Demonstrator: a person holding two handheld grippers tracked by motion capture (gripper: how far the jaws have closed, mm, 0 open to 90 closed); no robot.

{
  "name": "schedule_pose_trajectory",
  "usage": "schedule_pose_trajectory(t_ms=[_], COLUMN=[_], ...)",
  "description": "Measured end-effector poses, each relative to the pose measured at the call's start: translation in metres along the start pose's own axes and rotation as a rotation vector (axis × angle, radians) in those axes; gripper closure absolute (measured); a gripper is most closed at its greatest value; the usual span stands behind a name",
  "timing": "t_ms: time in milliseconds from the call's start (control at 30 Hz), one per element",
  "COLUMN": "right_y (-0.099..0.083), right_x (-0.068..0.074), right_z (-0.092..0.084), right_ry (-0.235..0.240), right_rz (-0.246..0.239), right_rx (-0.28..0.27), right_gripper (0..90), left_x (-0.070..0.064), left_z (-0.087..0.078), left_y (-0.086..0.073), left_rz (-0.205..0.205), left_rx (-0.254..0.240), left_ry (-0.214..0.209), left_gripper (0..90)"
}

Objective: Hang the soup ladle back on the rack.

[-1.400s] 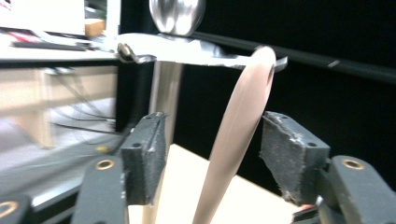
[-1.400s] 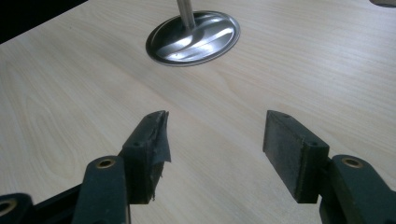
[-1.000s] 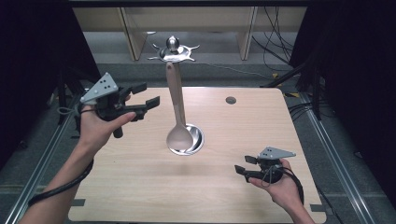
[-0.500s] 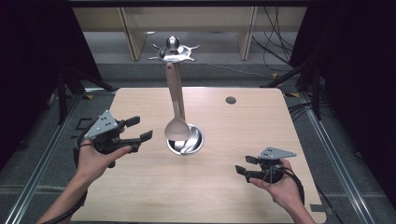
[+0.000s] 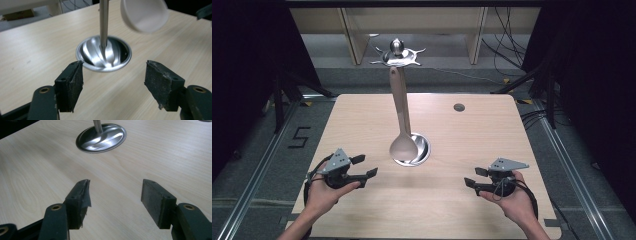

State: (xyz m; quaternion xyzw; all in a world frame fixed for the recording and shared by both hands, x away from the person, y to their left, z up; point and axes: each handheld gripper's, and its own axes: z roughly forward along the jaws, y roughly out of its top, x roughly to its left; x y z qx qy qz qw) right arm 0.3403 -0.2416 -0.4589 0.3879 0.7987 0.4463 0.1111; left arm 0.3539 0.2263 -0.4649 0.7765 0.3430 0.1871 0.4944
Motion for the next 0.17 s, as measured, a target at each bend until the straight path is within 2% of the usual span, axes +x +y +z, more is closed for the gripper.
schedule_pose_trajectory(t_ms=[33, 100, 167], right_y=[-0.0008, -0.0016, -0.0018], right_x=[0.0004, -0.0023, -0.0024], right_z=[-0.0006, 0.0012, 0.0008], right_ry=[-0.012, 0.009, 0.008], right_rz=[0.009, -0.002, 0.001], right_rx=[0.001, -0.001, 0.007], right_gripper=[40.0, 39.8, 39.8], left_x=[-0.0002, 0.0002, 0.0002], left_z=[0.0016, 0.0023, 0.0018], left_y=[-0.0055, -0.0051, -0.0035], left_rz=[-0.018, -0.026, -0.024], left_rx=[0.025, 0.018, 0.009], left_ry=[-0.009, -0.019, -0.014], left_gripper=[31.1, 31.5, 32.0])
